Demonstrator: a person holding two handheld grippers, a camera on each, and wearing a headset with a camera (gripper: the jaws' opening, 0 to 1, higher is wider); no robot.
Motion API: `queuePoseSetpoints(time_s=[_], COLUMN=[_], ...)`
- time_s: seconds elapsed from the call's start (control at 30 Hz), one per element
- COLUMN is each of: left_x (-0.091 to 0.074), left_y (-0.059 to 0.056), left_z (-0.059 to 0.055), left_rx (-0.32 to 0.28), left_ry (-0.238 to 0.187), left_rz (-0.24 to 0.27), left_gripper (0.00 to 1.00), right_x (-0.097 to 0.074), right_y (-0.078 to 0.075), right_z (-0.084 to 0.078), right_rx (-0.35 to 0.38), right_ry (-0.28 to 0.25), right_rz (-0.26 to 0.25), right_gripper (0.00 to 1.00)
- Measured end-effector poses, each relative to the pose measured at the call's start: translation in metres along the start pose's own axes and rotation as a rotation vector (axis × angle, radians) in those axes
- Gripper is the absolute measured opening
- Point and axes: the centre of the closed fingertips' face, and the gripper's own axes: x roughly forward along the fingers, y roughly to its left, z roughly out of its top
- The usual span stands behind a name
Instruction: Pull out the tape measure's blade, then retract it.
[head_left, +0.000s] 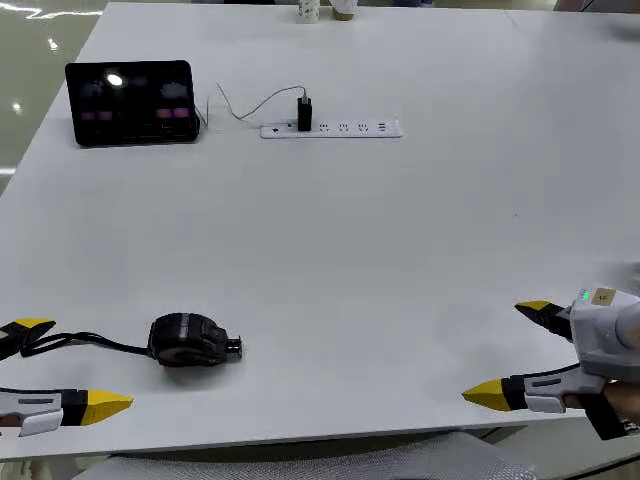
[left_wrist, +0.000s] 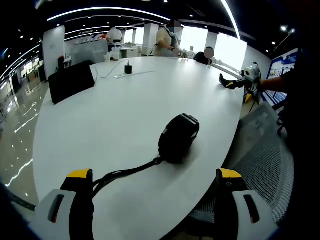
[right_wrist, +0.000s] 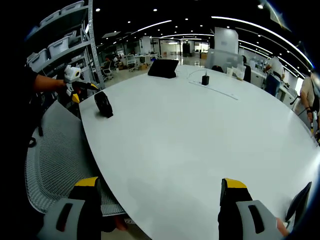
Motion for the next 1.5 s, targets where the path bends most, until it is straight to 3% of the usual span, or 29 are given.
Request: queuePoseSetpoints(time_s=[0.07,0.13,0.3,0.43,0.6,0.77,0.97,1.1,1.5], left_x=[0.002,0.004,0.006,0.009,0.014,0.020,0.027,0.031,0.041], left_y=[-0.002,0.000,-0.003,-0.009,-0.019,-0.026,-0.029,-0.032,-0.041], left_z=[-0.004,-0.002,-0.001,0.004,0.003,0.008,0.018,0.024,0.038], left_rx=[-0.035,-0.002,-0.002,0.007,0.056,0.128,0.209,0.256,0.330], left_ry=[0.028,0.021,0.032,0.025,0.074,0.095,0.110,0.129,0.154], left_rz=[-0.008,0.004,-0.009,-0.033,-0.079,-0.120,-0.154,-0.180,-0.233], left_gripper=[0.99,0.99,0.99,0.99,0.99,0.99,0.99,0.99,0.96], right_x=[0.001,0.002,0.006,0.012,0.019,0.026,0.034,0.038,0.048], right_y=[-0.003,-0.002,0.002,0.004,0.006,0.008,0.013,0.020,0.033], right_z=[0.005,0.003,0.008,0.008,0.018,0.030,0.033,0.045,0.076], right_rx=[-0.021,0.008,-0.003,0.003,-0.078,-0.131,-0.138,-0.125,-0.166], right_ry=[-0.026,-0.018,-0.036,-0.014,-0.033,-0.073,-0.064,-0.075,-0.089], right_rz=[-0.012,0.000,0.019,0.039,0.037,0.049,0.078,0.101,0.152], right_gripper=[0.99,0.99,0.99,0.99,0.99,0.99,0.99,0.99,0.99])
